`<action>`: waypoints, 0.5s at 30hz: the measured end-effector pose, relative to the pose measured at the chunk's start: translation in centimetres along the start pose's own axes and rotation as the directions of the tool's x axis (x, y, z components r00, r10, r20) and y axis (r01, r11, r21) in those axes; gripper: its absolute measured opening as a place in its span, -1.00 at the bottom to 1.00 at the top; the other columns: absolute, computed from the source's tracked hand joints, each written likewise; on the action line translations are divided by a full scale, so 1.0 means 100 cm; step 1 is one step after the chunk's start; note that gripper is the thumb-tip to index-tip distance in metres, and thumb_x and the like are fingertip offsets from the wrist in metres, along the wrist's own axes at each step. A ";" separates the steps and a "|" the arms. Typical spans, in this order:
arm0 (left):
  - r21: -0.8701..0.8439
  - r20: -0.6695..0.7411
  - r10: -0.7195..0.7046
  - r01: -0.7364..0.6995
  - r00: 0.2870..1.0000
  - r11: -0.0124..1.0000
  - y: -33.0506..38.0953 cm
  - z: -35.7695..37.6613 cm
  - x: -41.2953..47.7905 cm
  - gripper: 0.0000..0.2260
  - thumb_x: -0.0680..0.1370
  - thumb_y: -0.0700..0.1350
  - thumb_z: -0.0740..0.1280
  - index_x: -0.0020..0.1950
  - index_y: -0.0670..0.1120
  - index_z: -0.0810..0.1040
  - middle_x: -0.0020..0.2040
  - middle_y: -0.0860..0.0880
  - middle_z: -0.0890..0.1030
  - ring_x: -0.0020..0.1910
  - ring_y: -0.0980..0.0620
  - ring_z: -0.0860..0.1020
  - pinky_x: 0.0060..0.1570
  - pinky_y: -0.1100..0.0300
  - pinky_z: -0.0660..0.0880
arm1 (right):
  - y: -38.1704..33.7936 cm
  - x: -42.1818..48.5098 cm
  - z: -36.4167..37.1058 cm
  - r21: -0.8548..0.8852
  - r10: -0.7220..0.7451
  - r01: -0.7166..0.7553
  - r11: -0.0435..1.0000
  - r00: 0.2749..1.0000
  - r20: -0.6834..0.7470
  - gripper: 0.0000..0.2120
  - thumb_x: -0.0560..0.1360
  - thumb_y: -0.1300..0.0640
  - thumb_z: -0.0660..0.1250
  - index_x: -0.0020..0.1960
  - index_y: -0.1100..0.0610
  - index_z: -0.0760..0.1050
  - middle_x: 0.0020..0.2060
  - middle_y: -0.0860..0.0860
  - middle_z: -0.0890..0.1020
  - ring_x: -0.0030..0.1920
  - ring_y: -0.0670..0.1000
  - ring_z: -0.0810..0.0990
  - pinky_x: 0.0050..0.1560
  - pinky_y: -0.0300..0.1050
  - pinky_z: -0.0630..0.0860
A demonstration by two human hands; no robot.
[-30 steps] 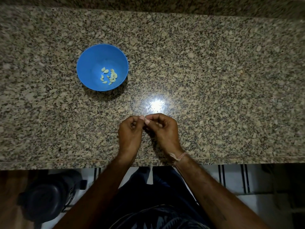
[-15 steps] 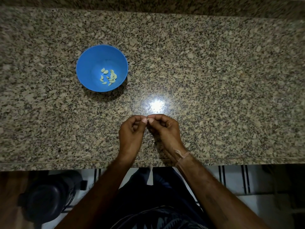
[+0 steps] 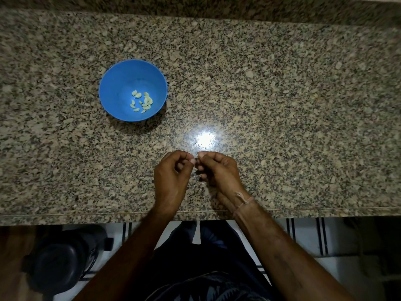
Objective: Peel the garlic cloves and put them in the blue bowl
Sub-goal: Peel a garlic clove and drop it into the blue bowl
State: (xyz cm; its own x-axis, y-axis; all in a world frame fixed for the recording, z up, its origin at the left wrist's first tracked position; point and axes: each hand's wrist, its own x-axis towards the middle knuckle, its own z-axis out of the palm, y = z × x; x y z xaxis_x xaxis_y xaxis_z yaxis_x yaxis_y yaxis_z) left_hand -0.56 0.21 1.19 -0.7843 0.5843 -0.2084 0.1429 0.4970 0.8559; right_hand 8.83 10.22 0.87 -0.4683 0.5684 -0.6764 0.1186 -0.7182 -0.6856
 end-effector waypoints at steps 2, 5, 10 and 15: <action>0.030 -0.009 0.046 -0.046 0.999 0.998 0.000 0.000 0.000 -0.90 0.63 -0.10 0.39 0.06 0.04 0.69 -0.05 0.12 0.67 -0.08 0.14 0.61 -0.09 0.12 0.58 | -0.001 0.001 0.000 0.008 0.018 -0.018 1.000 1.000 -0.002 -0.86 0.57 0.23 0.47 0.05 0.32 0.66 -0.20 0.19 0.63 -0.34 -0.01 0.55 -0.32 -0.13 0.47; 0.043 -0.018 0.099 -0.098 0.995 0.994 0.001 -0.001 0.000 -0.86 0.62 -0.09 0.39 0.14 0.07 0.69 0.02 0.15 0.65 0.00 0.11 0.62 -0.06 0.06 0.60 | -0.002 0.001 0.000 0.008 0.031 -0.031 0.999 0.999 0.012 -0.85 0.57 0.18 0.49 -0.02 0.30 0.65 -0.21 0.21 0.61 -0.36 -0.01 0.53 -0.37 -0.18 0.47; 0.142 -0.039 0.174 -0.166 0.984 0.976 0.004 0.000 0.000 -0.93 0.62 -0.03 0.41 0.04 0.06 0.69 -0.06 0.16 0.63 -0.03 0.07 0.60 -0.10 0.01 0.56 | -0.001 0.000 0.001 -0.008 0.016 -0.016 1.000 0.999 0.040 -0.84 0.58 0.18 0.48 -0.08 0.28 0.63 -0.28 0.13 0.63 -0.33 -0.01 0.53 -0.40 -0.23 0.48; -0.043 -0.069 0.007 -0.010 0.998 0.999 0.002 -0.001 0.003 -0.95 0.58 -0.06 0.45 -0.01 0.03 0.71 -0.10 0.12 0.69 -0.12 0.09 0.65 -0.10 -0.03 0.62 | 0.003 -0.001 -0.004 -0.025 -0.085 0.087 0.996 0.994 0.066 -0.84 0.60 0.29 0.42 0.15 0.35 0.64 -0.16 0.19 0.69 -0.22 0.00 0.59 -0.25 -0.18 0.53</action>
State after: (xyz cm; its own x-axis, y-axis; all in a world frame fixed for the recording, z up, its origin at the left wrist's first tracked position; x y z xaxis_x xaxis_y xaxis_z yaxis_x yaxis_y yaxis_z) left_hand -0.79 0.40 1.30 -0.8232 0.5420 -0.1693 0.1247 0.4634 0.8773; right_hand 9.23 10.10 0.67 -0.5336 0.5995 -0.5966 0.0995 -0.6560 -0.7482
